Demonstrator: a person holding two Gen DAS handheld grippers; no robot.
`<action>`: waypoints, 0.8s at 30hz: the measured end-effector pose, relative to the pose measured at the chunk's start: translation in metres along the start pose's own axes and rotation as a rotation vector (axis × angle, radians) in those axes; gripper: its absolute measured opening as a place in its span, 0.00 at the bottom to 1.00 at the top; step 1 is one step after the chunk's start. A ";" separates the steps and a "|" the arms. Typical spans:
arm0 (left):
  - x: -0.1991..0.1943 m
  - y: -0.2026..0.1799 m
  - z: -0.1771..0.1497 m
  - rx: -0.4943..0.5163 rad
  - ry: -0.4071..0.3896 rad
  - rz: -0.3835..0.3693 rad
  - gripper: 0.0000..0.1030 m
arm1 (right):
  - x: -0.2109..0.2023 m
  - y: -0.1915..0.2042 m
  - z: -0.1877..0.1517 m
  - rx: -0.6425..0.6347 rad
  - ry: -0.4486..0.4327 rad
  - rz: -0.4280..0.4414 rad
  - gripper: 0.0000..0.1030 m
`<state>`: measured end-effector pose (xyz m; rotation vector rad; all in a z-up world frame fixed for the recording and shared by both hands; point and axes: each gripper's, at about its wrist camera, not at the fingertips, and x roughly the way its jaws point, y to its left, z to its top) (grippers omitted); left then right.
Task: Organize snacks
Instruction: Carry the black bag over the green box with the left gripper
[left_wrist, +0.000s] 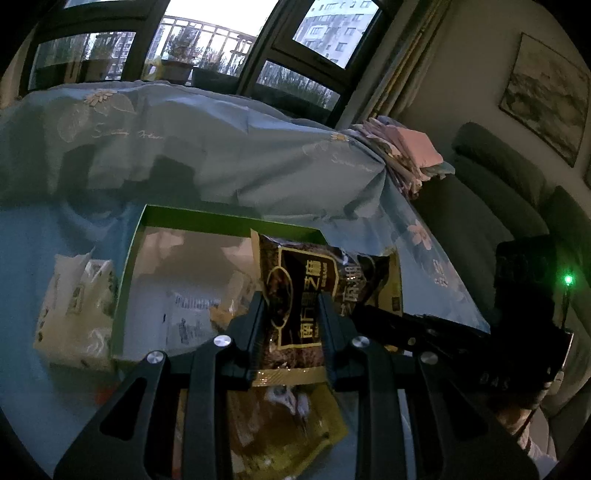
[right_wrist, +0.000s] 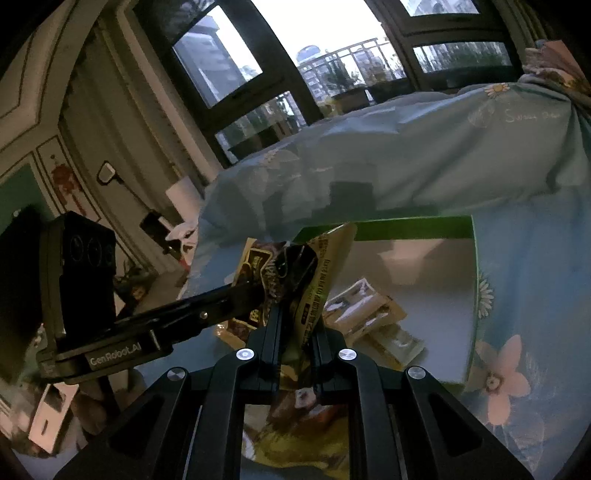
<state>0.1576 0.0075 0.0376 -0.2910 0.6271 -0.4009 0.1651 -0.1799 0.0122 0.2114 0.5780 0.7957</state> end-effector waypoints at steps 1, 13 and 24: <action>0.003 0.002 0.001 -0.003 0.000 -0.002 0.25 | 0.003 -0.002 0.001 0.000 0.004 -0.005 0.14; 0.033 0.036 0.001 -0.069 0.028 0.009 0.25 | 0.044 -0.013 0.006 -0.004 0.061 -0.041 0.14; 0.049 0.044 -0.003 -0.077 0.040 0.026 0.25 | 0.062 -0.017 0.005 -0.008 0.091 -0.061 0.14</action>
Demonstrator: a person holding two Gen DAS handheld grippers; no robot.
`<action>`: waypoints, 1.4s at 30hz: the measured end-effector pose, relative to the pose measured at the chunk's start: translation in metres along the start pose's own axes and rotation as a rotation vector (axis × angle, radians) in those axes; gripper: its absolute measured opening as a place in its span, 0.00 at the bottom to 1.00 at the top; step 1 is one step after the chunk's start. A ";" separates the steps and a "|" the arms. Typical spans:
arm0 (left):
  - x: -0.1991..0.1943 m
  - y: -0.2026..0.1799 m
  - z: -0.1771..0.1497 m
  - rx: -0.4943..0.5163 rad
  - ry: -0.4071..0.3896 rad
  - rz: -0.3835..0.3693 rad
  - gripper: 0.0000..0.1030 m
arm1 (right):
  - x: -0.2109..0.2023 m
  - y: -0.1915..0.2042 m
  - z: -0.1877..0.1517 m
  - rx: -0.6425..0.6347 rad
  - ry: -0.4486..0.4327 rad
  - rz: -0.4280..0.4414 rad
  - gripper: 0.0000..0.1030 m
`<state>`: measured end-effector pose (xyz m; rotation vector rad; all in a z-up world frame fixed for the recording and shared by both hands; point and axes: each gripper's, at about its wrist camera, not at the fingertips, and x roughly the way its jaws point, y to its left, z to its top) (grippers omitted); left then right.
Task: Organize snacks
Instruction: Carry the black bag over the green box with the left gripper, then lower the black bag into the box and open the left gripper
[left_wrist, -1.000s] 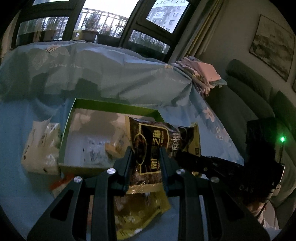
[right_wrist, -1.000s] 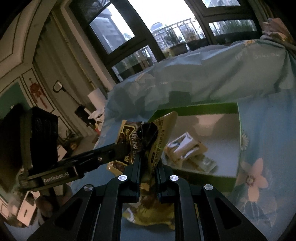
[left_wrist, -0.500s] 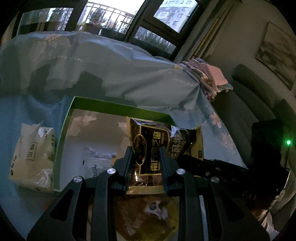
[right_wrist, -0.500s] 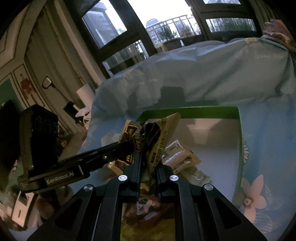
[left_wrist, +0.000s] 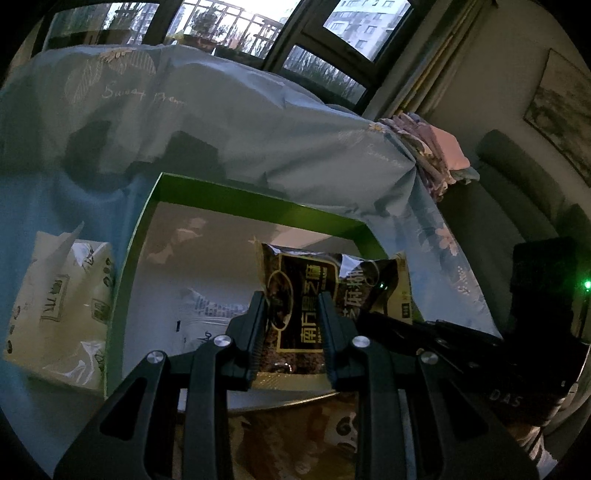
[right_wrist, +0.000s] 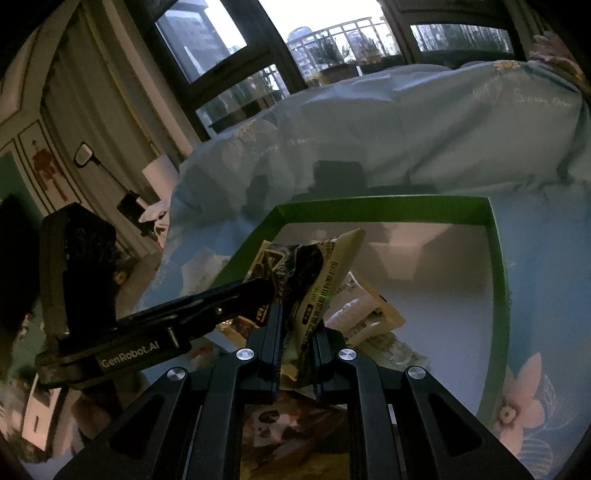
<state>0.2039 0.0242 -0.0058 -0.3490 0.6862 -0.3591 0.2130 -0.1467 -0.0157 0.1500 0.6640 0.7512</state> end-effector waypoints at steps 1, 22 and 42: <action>0.001 0.001 0.000 0.000 0.002 0.001 0.25 | 0.001 0.000 0.000 -0.002 0.004 -0.003 0.14; 0.016 0.007 -0.004 0.002 0.041 0.021 0.25 | 0.018 -0.011 -0.004 0.022 0.029 -0.005 0.14; 0.022 0.007 -0.006 0.026 0.047 0.062 0.26 | 0.027 -0.012 -0.005 0.012 0.042 -0.043 0.14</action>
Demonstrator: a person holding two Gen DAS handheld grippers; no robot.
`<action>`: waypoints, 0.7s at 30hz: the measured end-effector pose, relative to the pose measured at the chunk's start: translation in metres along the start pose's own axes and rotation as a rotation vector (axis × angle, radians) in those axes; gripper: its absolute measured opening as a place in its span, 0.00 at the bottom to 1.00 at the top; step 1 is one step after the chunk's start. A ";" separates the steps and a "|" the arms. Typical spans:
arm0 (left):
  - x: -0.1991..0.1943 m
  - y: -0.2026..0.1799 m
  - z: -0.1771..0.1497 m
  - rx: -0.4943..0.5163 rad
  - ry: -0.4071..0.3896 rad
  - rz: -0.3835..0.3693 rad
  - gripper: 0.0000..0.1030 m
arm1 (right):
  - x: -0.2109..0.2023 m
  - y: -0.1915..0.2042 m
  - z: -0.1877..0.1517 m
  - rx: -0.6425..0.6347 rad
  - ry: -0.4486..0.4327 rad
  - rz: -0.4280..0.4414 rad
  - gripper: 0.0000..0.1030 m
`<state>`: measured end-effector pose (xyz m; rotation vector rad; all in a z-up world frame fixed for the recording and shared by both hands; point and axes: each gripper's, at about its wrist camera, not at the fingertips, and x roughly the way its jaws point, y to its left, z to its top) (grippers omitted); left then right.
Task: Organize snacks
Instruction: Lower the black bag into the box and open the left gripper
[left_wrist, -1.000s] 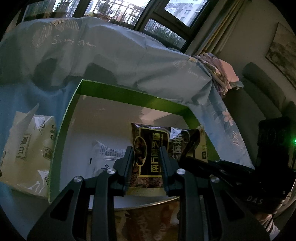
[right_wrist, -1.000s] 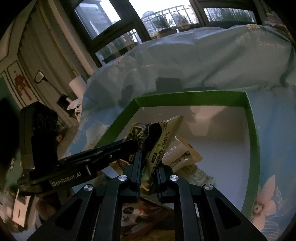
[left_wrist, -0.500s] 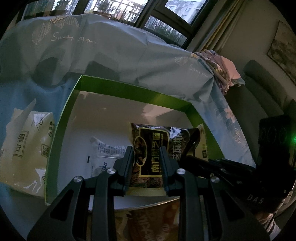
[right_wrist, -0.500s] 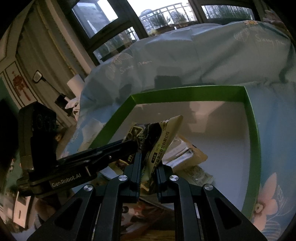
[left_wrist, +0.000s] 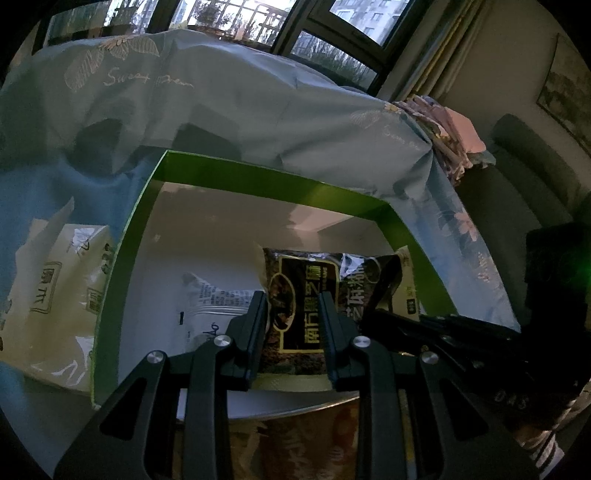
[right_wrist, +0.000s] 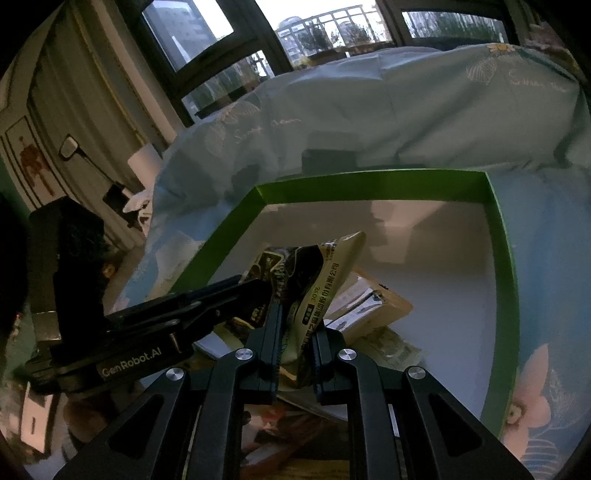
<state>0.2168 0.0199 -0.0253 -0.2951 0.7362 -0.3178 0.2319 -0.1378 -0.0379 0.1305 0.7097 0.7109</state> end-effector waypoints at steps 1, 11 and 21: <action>0.000 -0.001 0.000 0.002 -0.001 0.006 0.26 | 0.000 0.000 0.000 -0.001 0.000 -0.005 0.14; 0.001 -0.001 0.000 0.005 -0.017 0.075 0.44 | -0.007 0.003 -0.001 -0.025 -0.023 -0.094 0.32; -0.023 -0.019 0.001 0.038 -0.076 0.109 0.66 | -0.045 0.004 -0.007 -0.006 -0.091 -0.107 0.40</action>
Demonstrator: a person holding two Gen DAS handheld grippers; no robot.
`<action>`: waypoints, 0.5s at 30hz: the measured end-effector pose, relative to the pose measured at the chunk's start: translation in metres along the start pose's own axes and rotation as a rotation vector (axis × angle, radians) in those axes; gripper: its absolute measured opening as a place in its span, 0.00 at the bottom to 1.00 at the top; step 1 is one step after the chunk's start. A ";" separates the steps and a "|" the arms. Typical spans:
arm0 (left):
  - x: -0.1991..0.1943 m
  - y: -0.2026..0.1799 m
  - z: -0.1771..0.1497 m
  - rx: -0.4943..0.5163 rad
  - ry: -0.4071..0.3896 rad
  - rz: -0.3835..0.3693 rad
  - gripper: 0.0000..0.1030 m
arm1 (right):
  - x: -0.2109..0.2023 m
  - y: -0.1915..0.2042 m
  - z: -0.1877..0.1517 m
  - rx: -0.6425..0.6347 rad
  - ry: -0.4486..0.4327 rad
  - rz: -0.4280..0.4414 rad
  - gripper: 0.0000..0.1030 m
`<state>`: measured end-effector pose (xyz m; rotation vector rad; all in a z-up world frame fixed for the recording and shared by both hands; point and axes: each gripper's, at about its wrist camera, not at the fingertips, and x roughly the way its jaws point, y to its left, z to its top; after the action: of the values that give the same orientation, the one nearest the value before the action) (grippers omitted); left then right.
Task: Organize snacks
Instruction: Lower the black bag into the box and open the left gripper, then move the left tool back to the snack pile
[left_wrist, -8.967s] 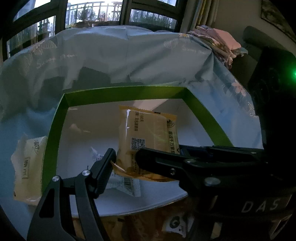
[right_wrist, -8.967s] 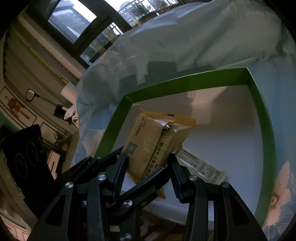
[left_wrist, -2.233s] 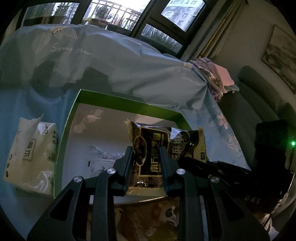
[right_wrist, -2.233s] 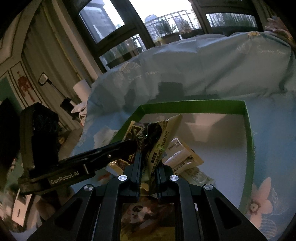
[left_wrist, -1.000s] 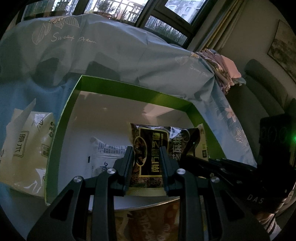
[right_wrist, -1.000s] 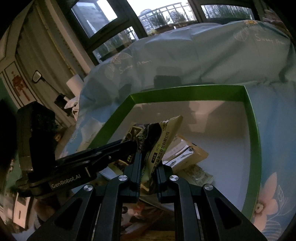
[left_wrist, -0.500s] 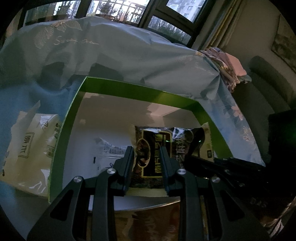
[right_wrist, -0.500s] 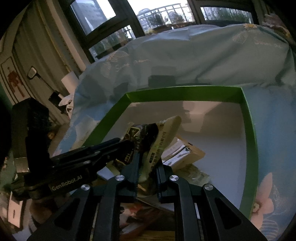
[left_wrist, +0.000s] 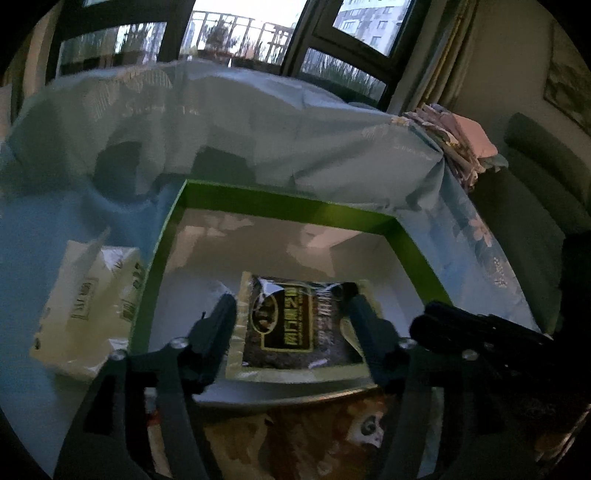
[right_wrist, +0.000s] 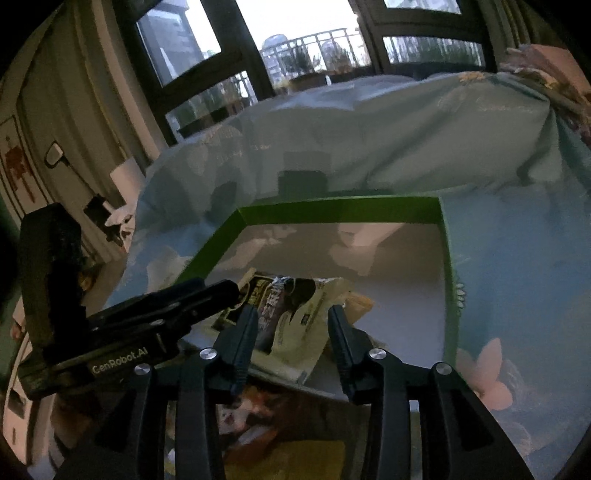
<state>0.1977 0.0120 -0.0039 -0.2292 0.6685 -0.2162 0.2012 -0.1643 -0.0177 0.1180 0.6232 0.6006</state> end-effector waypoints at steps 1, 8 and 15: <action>-0.005 -0.004 0.000 0.007 -0.007 0.007 0.68 | -0.006 0.000 -0.001 0.002 -0.005 0.003 0.41; -0.043 -0.023 0.004 0.043 -0.025 0.049 0.84 | -0.045 -0.001 -0.013 0.043 -0.032 0.030 0.58; -0.096 -0.002 -0.005 -0.055 -0.029 0.086 1.00 | -0.071 -0.003 -0.035 0.092 -0.015 0.095 0.65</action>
<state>0.1212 0.0353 0.0488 -0.2551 0.6548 -0.1121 0.1360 -0.2088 -0.0104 0.2392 0.6334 0.6618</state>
